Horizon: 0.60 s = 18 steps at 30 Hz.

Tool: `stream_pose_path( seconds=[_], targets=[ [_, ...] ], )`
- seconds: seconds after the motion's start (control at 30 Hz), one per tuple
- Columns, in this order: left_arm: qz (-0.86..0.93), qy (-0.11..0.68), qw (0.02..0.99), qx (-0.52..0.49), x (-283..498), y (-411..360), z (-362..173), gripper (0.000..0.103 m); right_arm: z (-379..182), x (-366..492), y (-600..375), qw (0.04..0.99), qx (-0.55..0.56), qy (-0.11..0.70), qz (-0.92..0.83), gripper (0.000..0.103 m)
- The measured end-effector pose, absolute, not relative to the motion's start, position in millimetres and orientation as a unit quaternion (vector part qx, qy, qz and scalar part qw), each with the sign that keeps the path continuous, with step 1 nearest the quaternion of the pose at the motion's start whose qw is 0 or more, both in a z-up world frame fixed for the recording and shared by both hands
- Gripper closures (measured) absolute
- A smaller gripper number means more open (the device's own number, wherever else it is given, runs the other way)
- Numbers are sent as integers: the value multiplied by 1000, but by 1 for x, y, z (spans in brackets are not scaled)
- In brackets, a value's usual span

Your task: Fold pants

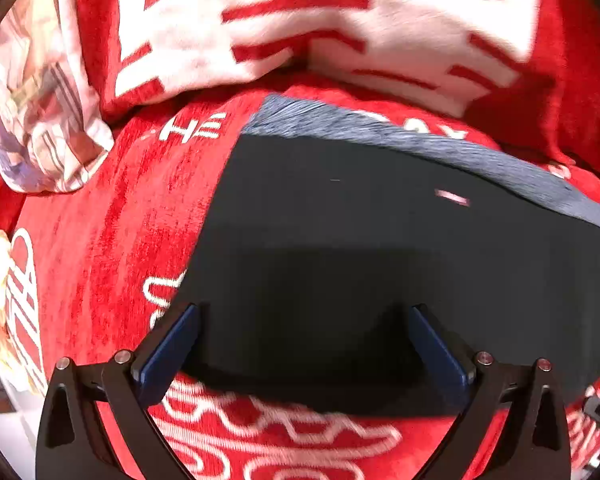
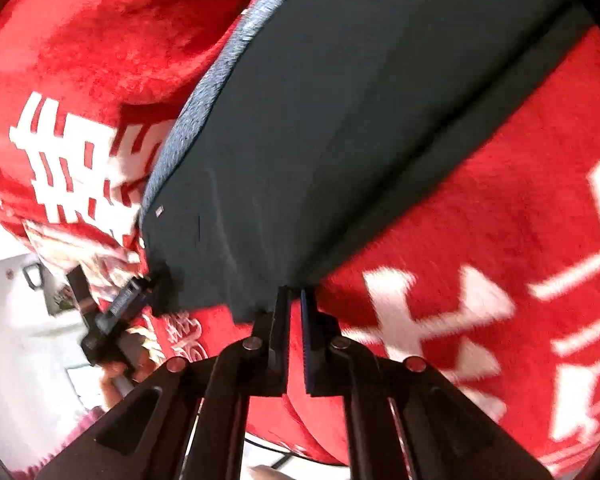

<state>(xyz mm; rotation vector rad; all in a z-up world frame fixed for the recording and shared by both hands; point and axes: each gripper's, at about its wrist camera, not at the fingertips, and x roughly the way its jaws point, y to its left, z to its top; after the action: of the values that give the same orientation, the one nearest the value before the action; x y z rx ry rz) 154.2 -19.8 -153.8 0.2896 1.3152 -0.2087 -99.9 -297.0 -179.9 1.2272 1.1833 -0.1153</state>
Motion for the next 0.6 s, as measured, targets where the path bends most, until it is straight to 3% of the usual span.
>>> stream_pose_path(
  seconds=[0.07, 0.13, 0.33, 0.43, 0.6],
  targets=[
    [-124, 602, 777, 138, 140, -35, -139, 0, -159, -104, -304, 675, 495, 544, -56, 90],
    [-160, 596, 774, 140, 122, -60, -131, 0, -136, -104, -317, 706, 442, 549, -71, 76],
    [-217, 622, 742, 124, 83, -154, -157, 0, -117, -73, -361, 752, 333, 553, -133, 76],
    [-205, 651, 711, 172, 52, -176, -190, 0, -142, -71, -365, 740, 296, 585, -151, 81],
    [-206, 613, 735, 204, 29, -170, -178, 0, -137, -84, -343, 755, 231, 596, -145, 81]
  ],
)
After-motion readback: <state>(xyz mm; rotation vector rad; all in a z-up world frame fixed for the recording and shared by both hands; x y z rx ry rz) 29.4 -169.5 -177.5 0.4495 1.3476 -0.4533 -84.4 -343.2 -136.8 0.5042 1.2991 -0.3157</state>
